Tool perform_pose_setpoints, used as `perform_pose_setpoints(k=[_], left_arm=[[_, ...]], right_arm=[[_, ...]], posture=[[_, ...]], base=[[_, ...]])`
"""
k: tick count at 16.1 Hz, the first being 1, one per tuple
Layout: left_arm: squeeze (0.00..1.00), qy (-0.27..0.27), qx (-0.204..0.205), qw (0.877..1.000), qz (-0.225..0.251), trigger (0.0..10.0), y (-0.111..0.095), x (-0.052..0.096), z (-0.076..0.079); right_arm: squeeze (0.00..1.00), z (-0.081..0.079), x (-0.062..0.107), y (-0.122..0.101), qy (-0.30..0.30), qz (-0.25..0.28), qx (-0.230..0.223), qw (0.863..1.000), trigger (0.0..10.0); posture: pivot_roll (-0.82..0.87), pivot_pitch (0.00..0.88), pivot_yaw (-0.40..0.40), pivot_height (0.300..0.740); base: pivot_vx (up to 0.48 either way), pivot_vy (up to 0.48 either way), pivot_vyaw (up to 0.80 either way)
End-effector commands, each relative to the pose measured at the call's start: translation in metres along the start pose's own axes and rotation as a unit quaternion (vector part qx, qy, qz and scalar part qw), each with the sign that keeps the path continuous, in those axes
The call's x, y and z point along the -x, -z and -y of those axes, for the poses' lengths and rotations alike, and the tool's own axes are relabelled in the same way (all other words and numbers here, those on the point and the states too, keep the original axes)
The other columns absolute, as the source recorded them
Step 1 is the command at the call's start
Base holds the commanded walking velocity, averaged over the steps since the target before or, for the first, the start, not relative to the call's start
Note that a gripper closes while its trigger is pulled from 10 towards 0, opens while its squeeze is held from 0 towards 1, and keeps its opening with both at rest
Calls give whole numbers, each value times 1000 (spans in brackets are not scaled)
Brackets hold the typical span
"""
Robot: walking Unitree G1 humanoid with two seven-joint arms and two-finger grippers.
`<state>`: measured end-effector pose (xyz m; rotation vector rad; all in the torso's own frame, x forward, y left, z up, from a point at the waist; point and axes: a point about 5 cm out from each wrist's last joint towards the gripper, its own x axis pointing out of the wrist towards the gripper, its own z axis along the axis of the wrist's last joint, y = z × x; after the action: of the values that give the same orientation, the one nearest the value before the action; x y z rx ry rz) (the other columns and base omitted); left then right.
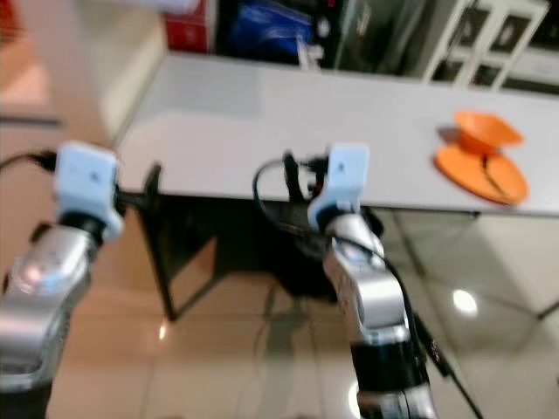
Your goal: Setting the table
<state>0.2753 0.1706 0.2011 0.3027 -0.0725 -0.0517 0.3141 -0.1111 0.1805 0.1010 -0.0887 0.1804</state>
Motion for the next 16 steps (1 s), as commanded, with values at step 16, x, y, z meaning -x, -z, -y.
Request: perform_pose_setpoints(k=[16], left_arm=[[0,19,5,1000,8,10000,-1,2,13]], right_arm=[[0,2,1,0,-3,11,43,999,10000]], posture=[[9,0,-79,740]], base=[[0,480,0]])
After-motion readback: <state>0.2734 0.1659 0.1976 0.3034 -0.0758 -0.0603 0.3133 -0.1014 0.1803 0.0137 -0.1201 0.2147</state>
